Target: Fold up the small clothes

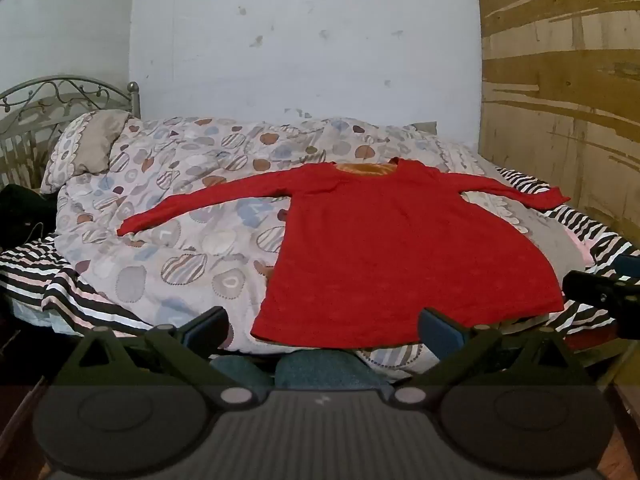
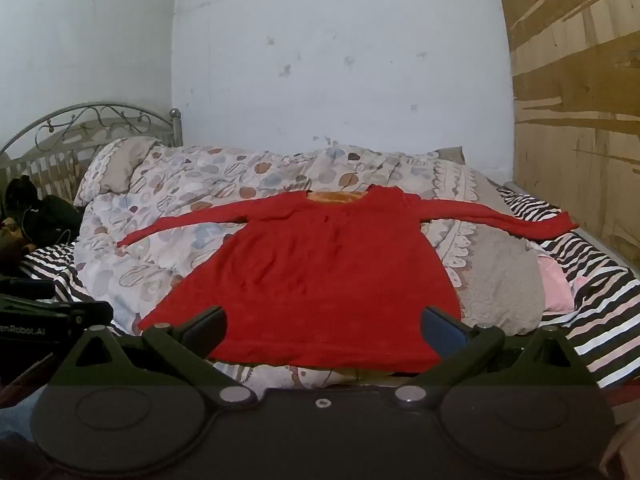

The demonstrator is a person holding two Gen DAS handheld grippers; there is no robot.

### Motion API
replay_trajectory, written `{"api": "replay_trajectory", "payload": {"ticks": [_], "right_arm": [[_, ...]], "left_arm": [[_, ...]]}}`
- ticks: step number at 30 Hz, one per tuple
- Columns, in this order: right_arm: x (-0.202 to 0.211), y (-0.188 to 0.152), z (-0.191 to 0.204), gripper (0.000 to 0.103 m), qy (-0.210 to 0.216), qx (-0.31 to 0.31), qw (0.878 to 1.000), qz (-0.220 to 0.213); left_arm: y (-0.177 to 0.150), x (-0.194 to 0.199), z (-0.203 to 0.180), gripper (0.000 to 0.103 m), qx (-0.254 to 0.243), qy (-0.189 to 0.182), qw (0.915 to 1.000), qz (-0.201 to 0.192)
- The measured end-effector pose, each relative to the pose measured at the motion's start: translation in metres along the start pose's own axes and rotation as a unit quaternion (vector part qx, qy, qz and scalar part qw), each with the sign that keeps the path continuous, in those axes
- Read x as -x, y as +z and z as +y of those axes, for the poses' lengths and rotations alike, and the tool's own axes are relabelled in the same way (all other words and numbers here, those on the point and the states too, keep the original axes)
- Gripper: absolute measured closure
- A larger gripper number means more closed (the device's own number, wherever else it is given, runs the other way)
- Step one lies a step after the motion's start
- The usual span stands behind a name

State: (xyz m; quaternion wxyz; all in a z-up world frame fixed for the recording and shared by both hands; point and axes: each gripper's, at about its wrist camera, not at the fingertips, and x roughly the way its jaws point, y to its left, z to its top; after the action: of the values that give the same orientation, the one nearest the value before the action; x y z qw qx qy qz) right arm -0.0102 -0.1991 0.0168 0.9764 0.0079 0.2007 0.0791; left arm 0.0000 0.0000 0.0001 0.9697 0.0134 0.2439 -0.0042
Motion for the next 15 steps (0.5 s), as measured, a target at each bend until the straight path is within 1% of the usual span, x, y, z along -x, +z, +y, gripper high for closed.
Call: {"api": "replay_trajectory", "payload": {"ticks": [15], "right_arm": [[-0.0006,0.0018,-0.0027,0.0,0.003,-0.002,1.0,0.0]], "left_arm": [[-0.0005,-0.0004,-0.001,0.0,-0.002,0.0,1.0,-0.003]]}}
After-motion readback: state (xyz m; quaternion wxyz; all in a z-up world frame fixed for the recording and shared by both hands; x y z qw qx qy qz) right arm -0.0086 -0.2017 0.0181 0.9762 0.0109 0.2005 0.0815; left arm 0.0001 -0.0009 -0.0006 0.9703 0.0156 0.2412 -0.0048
